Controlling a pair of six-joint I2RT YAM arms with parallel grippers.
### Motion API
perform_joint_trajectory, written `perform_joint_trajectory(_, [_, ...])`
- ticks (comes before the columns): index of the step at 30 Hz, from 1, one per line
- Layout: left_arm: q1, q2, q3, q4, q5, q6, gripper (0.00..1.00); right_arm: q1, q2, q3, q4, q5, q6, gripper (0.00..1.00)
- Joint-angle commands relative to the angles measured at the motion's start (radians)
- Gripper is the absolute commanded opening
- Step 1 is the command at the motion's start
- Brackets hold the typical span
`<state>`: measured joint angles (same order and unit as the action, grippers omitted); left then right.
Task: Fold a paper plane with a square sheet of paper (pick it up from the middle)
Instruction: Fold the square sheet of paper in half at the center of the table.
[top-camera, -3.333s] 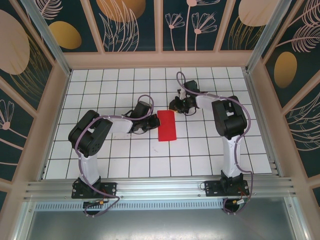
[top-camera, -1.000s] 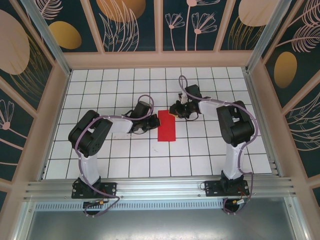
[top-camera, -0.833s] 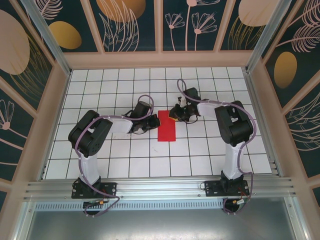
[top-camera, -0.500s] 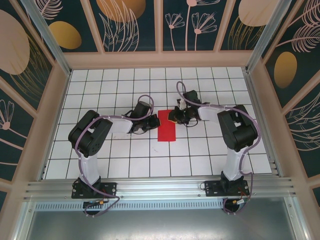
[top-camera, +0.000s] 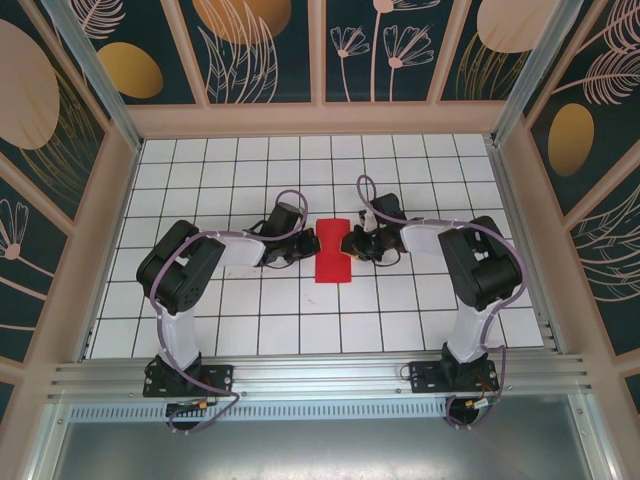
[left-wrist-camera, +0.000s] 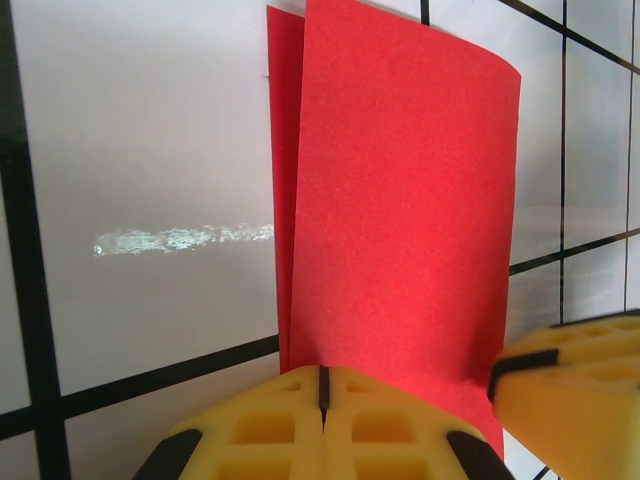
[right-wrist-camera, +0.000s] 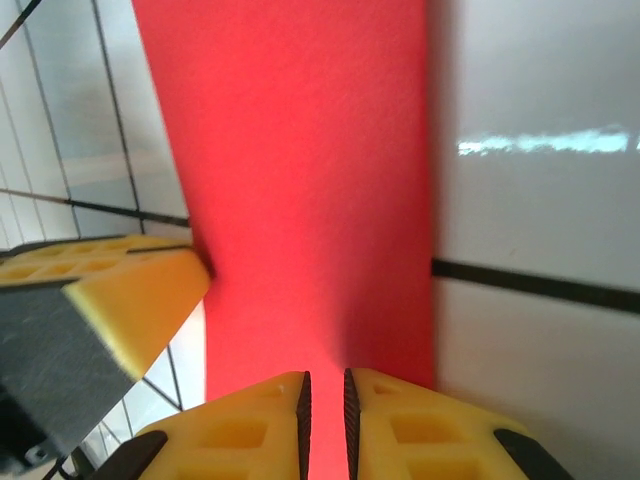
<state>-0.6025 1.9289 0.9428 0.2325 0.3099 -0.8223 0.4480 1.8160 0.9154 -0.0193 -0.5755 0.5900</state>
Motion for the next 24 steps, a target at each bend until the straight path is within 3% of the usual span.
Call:
perform_joint_trajectory(1, [-0.005,0.067,-0.051,-0.137,-0.043,0.013,0.00,0.033,-0.063,-0.030,0.007,-0.041,-0.010,0.19])
perform_joint_trajectory(8, [-0.005,0.062,-0.060,-0.133,-0.045,0.013,0.00,0.043,-0.035,-0.126,0.027,-0.007,-0.014,0.20])
perform_joint_trajectory(17, [-0.005,0.057,-0.062,-0.133,-0.046,0.012,0.00,0.048,-0.148,-0.135,0.007,-0.058,-0.035,0.21])
perform_joint_trajectory(24, [-0.004,0.058,-0.056,-0.145,-0.050,0.017,0.00,0.069,-0.141,-0.194,0.015,-0.075,-0.034,0.22])
